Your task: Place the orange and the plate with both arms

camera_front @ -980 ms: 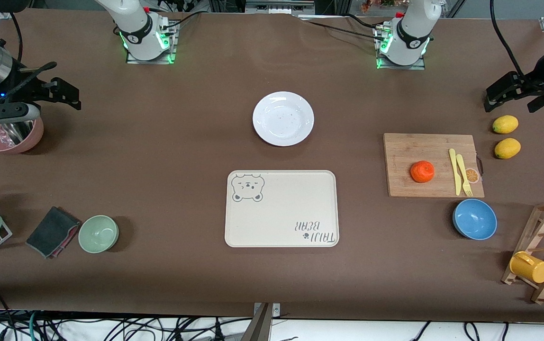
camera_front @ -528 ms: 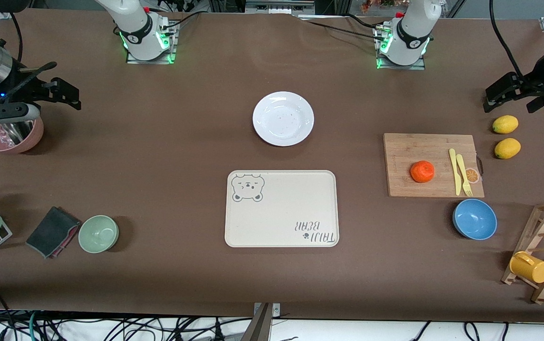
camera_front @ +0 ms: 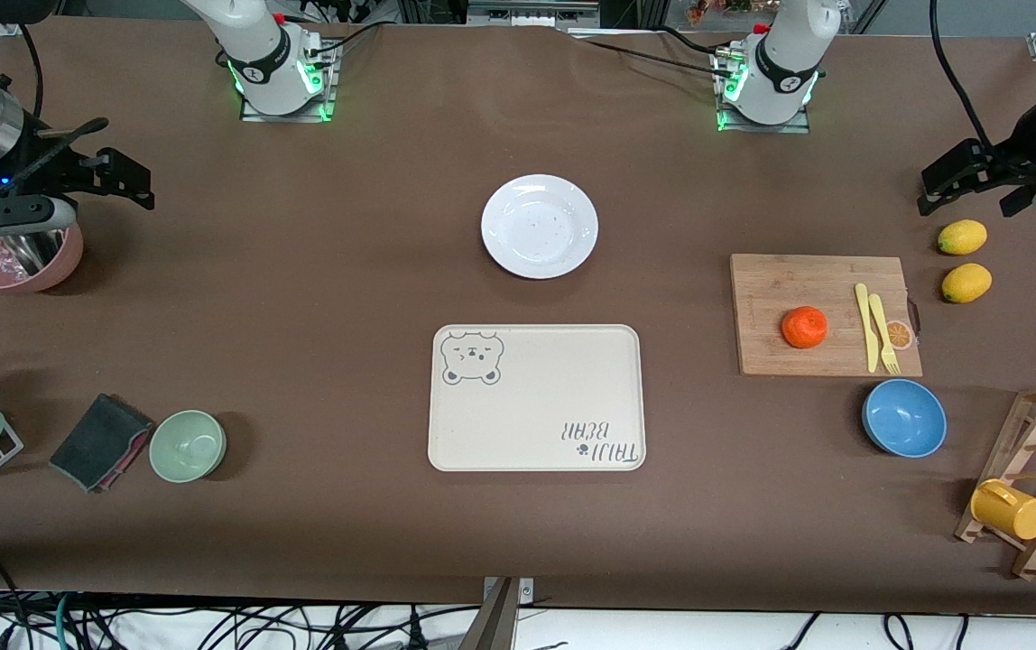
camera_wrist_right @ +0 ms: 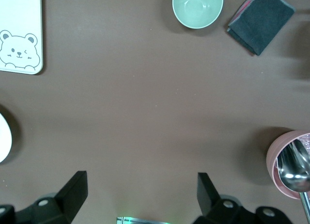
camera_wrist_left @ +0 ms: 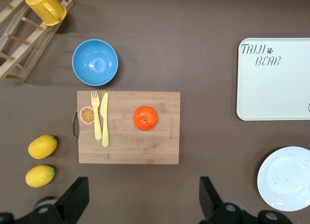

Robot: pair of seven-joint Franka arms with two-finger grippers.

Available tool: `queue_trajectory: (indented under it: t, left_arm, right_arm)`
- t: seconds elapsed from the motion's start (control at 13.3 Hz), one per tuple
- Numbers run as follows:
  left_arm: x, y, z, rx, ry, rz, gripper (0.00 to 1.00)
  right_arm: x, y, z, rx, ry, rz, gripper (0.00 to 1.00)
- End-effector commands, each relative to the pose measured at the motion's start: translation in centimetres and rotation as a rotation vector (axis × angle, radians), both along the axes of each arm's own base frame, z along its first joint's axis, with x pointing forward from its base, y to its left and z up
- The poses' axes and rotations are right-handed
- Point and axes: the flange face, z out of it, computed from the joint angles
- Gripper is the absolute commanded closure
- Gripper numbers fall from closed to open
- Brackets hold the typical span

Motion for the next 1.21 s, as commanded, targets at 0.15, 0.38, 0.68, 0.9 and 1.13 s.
queue_trajectory:
  t: [0.15, 0.38, 0.68, 0.9, 1.13]
  left_arm:
    - [0.2, 0.1, 0.7, 0.011, 0.006, 0.001, 0.00]
    - [0.2, 0.9, 0.6, 0.010, 0.009, 0.010, 0.00]
    - [0.2, -0.2, 0.6, 0.007, 0.008, 0.001, 0.00]
    - [0.6, 0.4, -0.2, 0.016, 0.021, 0.001, 0.00]
    - [0.7, 0.5, -0.3, 0.016, 0.023, 0.001, 0.00]
  right_arm:
    - [-0.4, 0.0, 0.5, 0.012, 0.004, -0.004, 0.00]
    - [-0.4, -0.1, 0.5, 0.012, 0.005, -0.006, 0.00]
    - [-0.4, -0.1, 0.5, 0.012, 0.004, -0.006, 0.00]
    - [-0.4, -0.1, 0.4, 0.012, 0.007, -0.006, 0.00]
    - [-0.4, -0.1, 0.4, 0.012, 0.005, -0.006, 0.00]
